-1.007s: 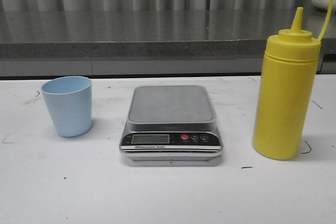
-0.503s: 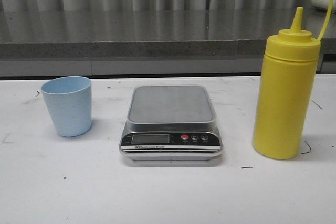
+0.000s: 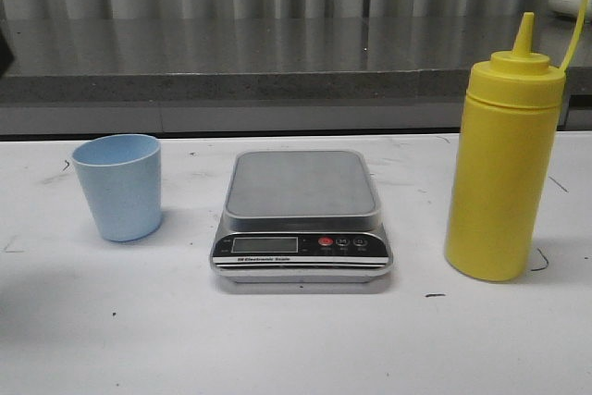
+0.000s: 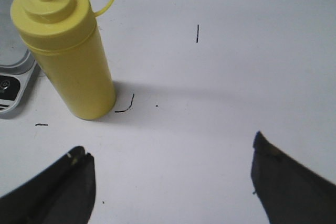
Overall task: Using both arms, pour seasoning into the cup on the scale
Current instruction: 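Grasp the light blue cup with the left gripper and lift it, then lower the cup onto the scale and open the left gripper, then raise the left gripper away from the cup, then reach the right gripper to the yellow squeeze bottle and grasp it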
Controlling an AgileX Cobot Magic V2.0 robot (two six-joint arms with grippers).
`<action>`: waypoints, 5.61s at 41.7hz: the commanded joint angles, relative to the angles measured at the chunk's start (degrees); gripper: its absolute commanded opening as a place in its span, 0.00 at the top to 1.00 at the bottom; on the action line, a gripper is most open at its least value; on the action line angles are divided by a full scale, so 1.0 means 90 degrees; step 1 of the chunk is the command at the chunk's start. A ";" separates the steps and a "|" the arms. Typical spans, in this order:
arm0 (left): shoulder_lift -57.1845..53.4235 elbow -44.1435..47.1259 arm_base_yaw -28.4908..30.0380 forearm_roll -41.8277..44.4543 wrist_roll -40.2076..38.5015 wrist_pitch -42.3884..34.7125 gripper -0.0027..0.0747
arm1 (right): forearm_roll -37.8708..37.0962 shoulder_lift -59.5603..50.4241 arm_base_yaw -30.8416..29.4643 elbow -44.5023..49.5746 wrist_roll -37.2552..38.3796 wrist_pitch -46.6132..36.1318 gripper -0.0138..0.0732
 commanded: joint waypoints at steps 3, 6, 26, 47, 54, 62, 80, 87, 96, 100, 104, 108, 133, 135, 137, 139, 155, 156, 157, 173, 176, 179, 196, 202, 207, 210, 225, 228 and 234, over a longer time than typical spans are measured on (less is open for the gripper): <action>0.0915 -0.0842 -0.0058 -0.0055 -0.0021 -0.0176 0.34 | -0.0062 0.0057 -0.0005 -0.0161 -0.0054 -0.0363 0.13; 0.1391 -0.1141 -0.0058 -0.0055 -0.0021 -0.0174 0.34 | -0.0062 0.0057 -0.0005 -0.0161 -0.0054 -0.0363 0.13; 0.3126 -0.2285 -0.0058 -0.0055 -0.0021 -0.0211 0.54 | -0.0062 0.0057 -0.0005 -0.0161 -0.0054 -0.0363 0.13; 0.2998 -0.2387 -0.0150 -0.0090 -0.0021 0.0315 0.99 | -0.0062 0.0057 -0.0005 -0.0161 -0.0054 -0.0363 0.13; 0.2767 -0.2946 -0.0585 -0.0090 -0.0021 0.0532 0.99 | -0.0062 0.0057 -0.0005 -0.0161 -0.0054 -0.0356 0.13; 0.2921 -0.3938 -0.1387 -0.0079 -0.0021 0.0654 0.99 | -0.0062 0.0057 -0.0005 -0.0161 -0.0054 -0.0356 0.13; 0.4388 -0.5636 -0.2026 -0.0039 -0.0097 0.1272 0.99 | -0.0062 0.0057 -0.0005 -0.0161 -0.0054 -0.0344 0.13; 0.4543 -0.5662 -0.2026 -0.0039 -0.0097 0.1335 0.99 | -0.0062 0.0057 -0.0005 -0.0161 -0.0054 -0.0344 0.13; 0.4559 -0.5662 -0.2026 -0.0039 -0.0097 0.1458 0.80 | -0.0062 0.0057 -0.0005 -0.0161 -0.0054 -0.0344 0.13; 0.4559 -0.5662 -0.2026 -0.0111 -0.0097 0.1459 0.58 | -0.0062 0.0057 -0.0005 -0.0161 -0.0054 -0.0344 0.13; 0.4451 -0.5692 -0.2026 -0.0227 -0.0097 0.1489 0.45 | -0.0062 0.0057 -0.0005 -0.0161 -0.0054 -0.0344 0.13; 0.4211 -0.5692 -0.2026 -0.0227 -0.0097 0.1564 0.46 | -0.0062 0.0057 -0.0005 -0.0161 -0.0054 -0.0344 0.13; -0.0320 -0.2151 -0.1398 -0.0202 0.0091 -0.0109 0.54 | -0.0062 0.0057 -0.0005 -0.0161 -0.0054 -0.0339 0.13; -0.0737 -0.1830 -0.1235 -0.0202 0.0091 -0.0218 0.54 | -0.0062 0.0057 -0.0005 -0.0161 -0.0054 -0.0339 0.13; -0.1155 -0.1404 -0.1023 -0.0202 0.0091 -0.0299 0.54 | -0.0062 0.0057 -0.0005 -0.0161 -0.0054 -0.0339 0.13; -0.1574 -0.1032 -0.0806 -0.0202 0.0091 -0.0353 0.54 | -0.0062 0.0057 -0.0005 -0.0161 -0.0054 -0.0339 0.13; -0.4346 0.1578 -0.0183 -0.0015 0.0118 -0.0526 0.54 | -0.0062 0.0057 -0.0005 -0.0161 -0.0054 -0.0319 0.13; -0.4433 0.1667 -0.0183 -0.0015 0.0118 -0.0511 0.54 | -0.0062 0.0057 -0.0005 -0.0161 -0.0054 -0.0319 0.13; -0.4512 0.1748 -0.0183 -0.0028 0.0118 -0.0472 0.54 | -0.0062 0.0057 -0.0005 -0.0161 -0.0054 -0.0319 0.13; -0.4878 0.2096 -0.0183 -0.0044 0.0118 -0.0363 0.54 | -0.0062 0.0057 -0.0005 -0.0161 -0.0054 -0.0449 0.13; -0.4878 0.2096 -0.0183 -0.0044 0.0118 -0.0363 0.54 | -0.0050 0.0057 -0.0005 -0.0161 -0.0054 -0.0594 0.13; -0.4878 0.2096 -0.0183 -0.0044 0.0118 -0.0363 0.54 | -0.0037 0.0057 0.0000 -0.0161 -0.0140 -0.0594 0.13; -0.4878 0.2096 -0.0183 -0.0044 0.0118 -0.0404 0.54 | -0.0007 0.0515 0.0792 -0.0932 -0.0545 0.0652 0.10; -0.4878 0.2096 -0.0183 -0.0044 0.0118 -0.0404 0.54 | 0.0040 0.1070 0.1341 -0.1013 -0.0537 0.0833 0.10; -0.4878 0.2096 -0.0183 -0.0044 0.0118 -0.0404 0.54 | 0.0489 0.1370 0.1513 -0.0757 -0.0489 0.0196 0.10; -0.4878 0.2096 -0.0183 -0.0044 0.0118 -0.0404 0.54 | 0.0794 0.1397 0.1629 -0.0353 -0.0489 -0.0685 0.10; -0.4878 0.2096 -0.0183 -0.0044 0.0118 -0.0404 0.54 | 0.1188 0.1933 0.1864 0.1879 -0.0489 -0.5612 0.10; -0.4878 0.2096 -0.0183 -0.0044 0.0118 -0.0404 0.54 | 0.1188 0.2232 0.1864 0.2009 -0.0486 -0.6198 0.10; -0.4878 0.2096 -0.0183 -0.0044 0.0118 -0.0404 0.54 | 0.1163 0.2968 0.1866 0.2009 -0.0363 -0.6942 0.10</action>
